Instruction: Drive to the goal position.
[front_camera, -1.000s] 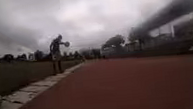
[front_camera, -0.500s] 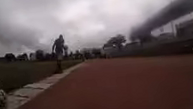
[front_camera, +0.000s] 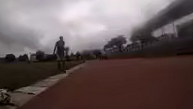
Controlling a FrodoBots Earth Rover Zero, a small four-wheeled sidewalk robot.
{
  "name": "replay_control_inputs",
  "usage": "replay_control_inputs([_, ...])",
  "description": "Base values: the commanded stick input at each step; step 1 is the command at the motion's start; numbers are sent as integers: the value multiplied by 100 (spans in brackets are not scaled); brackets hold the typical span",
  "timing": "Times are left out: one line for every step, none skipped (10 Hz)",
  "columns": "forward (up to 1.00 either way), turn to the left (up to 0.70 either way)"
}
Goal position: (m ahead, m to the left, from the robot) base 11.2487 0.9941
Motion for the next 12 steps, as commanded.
replay_control_inputs([70, 0])
replay_control_inputs([70, 1])
replay_control_inputs([70, 2])
replay_control_inputs([70, 1])
replay_control_inputs([70, 0])
replay_control_inputs([70, 0])
replay_control_inputs([70, 0])
replay_control_inputs([70, 0])
replay_control_inputs([70, 0])
replay_control_inputs([70, 0])
replay_control_inputs([70, 0])
replay_control_inputs([70, 0])
